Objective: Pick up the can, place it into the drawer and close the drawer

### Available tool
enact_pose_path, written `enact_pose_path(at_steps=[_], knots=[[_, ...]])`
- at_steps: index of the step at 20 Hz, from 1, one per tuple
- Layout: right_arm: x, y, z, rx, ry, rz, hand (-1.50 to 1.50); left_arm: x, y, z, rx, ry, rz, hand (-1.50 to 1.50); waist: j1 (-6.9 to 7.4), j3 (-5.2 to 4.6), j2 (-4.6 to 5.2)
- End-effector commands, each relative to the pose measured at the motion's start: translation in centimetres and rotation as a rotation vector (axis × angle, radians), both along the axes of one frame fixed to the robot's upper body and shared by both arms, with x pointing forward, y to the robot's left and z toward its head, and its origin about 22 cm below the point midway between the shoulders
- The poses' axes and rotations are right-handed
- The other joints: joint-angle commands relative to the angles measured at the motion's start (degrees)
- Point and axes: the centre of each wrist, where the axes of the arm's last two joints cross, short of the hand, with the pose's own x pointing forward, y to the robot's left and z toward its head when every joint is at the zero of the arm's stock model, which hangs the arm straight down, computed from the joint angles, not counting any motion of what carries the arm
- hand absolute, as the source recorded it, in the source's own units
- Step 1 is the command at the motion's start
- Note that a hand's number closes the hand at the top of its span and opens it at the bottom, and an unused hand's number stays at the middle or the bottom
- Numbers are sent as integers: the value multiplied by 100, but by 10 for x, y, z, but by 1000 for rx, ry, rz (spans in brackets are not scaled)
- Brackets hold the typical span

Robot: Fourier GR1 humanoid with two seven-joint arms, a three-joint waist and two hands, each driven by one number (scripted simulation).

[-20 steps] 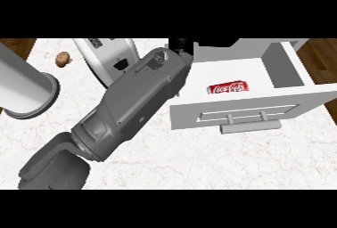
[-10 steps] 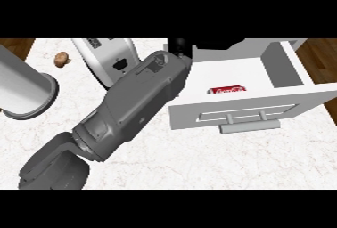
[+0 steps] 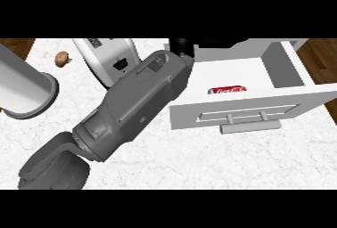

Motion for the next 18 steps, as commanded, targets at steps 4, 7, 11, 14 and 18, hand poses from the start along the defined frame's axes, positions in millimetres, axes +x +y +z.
enact_pose_path(at_steps=[4, 7, 11, 14, 18], knots=[[10, 26, 20, -205, -111, 22, -150, -3, -4, 3, -11, -80, -13, -150, 174, -3, -18], [21, 33, 32, -312, -144, 30, -150, -2, -7, 15, -31, -89, 0, -150, 216, -6, 3], [50, 44, 26, -402, -130, 13, -150, -6, -13, 21, -52, -77, -29, -150, 426, -3, -18], [67, 67, 28, -445, -130, 6, -150, -8, -10, 11, -67, -70, -19, -150, 469, -9, -30], [95, 82, 19, -591, -131, 22, -150, -13, -15, 14, -50, -56, -23, -150, 575, -7, -60]])
